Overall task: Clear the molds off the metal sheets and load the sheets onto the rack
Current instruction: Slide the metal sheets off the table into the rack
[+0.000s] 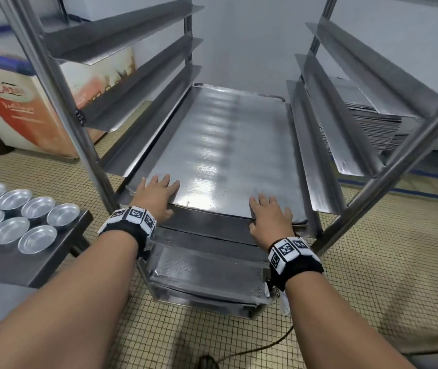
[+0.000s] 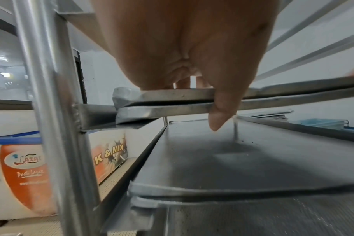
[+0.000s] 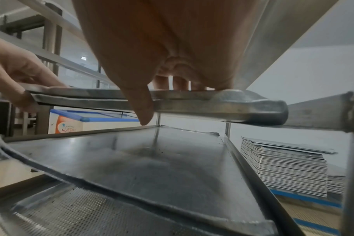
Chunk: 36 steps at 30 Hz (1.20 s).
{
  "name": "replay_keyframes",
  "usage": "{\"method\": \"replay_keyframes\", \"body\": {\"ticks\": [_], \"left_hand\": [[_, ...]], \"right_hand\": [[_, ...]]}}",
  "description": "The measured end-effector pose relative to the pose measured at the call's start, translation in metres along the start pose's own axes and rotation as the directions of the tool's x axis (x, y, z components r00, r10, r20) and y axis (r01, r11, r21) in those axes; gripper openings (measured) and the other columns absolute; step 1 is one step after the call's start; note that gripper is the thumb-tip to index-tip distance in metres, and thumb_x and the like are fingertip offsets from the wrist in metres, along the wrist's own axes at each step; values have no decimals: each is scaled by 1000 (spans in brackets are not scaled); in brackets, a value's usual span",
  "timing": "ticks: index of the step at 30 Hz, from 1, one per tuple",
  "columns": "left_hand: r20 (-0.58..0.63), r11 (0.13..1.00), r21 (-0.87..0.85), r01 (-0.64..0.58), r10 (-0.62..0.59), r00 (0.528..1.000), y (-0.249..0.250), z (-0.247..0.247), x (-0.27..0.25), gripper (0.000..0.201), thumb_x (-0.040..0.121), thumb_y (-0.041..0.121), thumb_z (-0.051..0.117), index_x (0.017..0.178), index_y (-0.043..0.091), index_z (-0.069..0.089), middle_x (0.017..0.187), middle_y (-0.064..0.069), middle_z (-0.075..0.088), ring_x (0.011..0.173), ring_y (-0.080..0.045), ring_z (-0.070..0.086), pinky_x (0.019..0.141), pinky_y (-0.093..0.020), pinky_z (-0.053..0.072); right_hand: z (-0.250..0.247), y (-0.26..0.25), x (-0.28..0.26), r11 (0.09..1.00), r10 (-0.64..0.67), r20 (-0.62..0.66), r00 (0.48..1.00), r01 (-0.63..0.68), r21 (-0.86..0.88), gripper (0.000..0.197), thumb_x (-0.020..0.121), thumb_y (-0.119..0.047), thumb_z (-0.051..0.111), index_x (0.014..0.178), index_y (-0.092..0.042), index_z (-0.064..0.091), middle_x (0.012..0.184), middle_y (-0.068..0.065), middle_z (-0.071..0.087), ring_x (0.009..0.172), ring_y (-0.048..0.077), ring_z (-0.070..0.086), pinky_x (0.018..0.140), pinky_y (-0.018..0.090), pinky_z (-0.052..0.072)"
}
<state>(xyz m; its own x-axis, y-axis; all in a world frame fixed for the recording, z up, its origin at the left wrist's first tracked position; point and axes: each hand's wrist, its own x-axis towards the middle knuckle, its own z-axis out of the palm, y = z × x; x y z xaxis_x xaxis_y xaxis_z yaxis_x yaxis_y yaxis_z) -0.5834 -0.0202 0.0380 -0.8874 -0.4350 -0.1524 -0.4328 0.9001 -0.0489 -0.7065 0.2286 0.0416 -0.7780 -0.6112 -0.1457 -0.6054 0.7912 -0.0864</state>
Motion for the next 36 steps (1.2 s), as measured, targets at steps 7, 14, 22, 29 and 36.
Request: {"method": "replay_keyframes", "body": {"ticks": [7,14,22,29,36], "left_hand": [[-20,994,-105,10,-12,1000,-7,25,-82,97,83,33,72,156,27,9,164,-5,-4,150,-31,0,121,-46,17],[88,923,-265,278,-264,961,-70,46,-233,56,86,28,65,139,23,48,132,-5,59,118,-25,57,98,-37,48],[316,634,-243,734,-663,678,-172,107,-440,56,90,32,62,143,25,44,138,-7,54,126,-27,52,102,-39,46],[396,229,-148,962,-878,270,-197,165,-632,55,93,40,57,143,25,40,137,-2,52,127,-26,49,100,-41,47],[502,-318,-77,945,-832,-238,-145,222,-766,69,89,56,45,150,42,13,159,-2,5,146,-36,3,112,-63,17]], "right_hand": [[5,-23,-54,999,8,-90,996,-11,-38,62,94,-35,53,151,-22,31,156,0,34,146,23,26,118,54,20],[6,-109,-122,991,-136,-9,991,137,11,48,95,-33,56,142,-26,47,138,3,57,137,25,44,117,49,25],[50,-301,-197,784,-606,221,764,620,6,34,92,-31,55,124,-23,63,120,7,67,114,30,62,100,43,49],[103,-452,-302,443,-848,363,385,892,88,46,95,-28,54,141,-24,53,140,4,58,127,28,55,107,38,43],[163,-528,-419,193,-850,525,43,953,234,47,92,-27,56,138,-21,53,137,8,58,118,30,61,102,37,49]]}}
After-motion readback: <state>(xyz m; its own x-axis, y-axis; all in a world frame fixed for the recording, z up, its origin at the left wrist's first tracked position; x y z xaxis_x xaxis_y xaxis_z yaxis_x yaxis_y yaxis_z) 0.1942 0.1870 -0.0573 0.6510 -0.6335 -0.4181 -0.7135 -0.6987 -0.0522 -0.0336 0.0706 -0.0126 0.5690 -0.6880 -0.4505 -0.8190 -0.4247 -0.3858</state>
